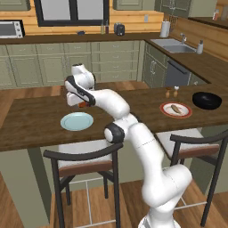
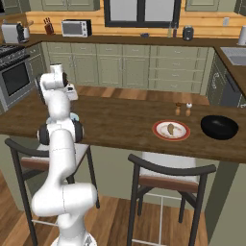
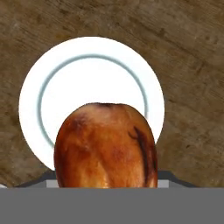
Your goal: Pick the chicken drumstick and sweet potato from their plates and place them in the bowl. Then put the bowl in the fridge.
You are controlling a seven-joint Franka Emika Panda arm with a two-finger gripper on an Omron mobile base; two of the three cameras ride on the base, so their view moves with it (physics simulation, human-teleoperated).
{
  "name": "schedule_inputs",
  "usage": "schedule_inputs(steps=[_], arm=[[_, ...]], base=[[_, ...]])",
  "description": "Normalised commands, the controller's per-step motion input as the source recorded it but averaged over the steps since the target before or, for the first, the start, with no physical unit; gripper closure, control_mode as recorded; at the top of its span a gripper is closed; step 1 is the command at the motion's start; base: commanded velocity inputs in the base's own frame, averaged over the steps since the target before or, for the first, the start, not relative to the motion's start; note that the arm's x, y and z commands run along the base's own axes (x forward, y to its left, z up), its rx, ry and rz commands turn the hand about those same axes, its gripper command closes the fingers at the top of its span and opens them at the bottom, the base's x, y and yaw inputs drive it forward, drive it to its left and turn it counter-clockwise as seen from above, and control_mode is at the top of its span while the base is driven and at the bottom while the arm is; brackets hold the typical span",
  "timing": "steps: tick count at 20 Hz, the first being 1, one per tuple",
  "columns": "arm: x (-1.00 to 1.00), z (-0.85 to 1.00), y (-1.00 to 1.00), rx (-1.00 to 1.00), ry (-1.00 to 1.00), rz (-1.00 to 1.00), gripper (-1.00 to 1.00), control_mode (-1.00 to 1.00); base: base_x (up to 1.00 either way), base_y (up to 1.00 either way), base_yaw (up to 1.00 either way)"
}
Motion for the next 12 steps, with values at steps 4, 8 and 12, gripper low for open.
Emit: schedule_inputs(steps=[4,8,12], arm=[[-0.97,-0.05,-1.0,0.0,-0.15,-0.16,1.0,-1.0],[-1.0,-0.72,-1.0,0.0,-0.28,-0.14,1.0,-1.0],[-1.0,-0.21,-1.0,0.07,-0.31,-0.11,1.0,-1.0]], base=[[0.0,0.0,0.0],[0.0,0.0,0.0],[0.0,0.0,0.0]])
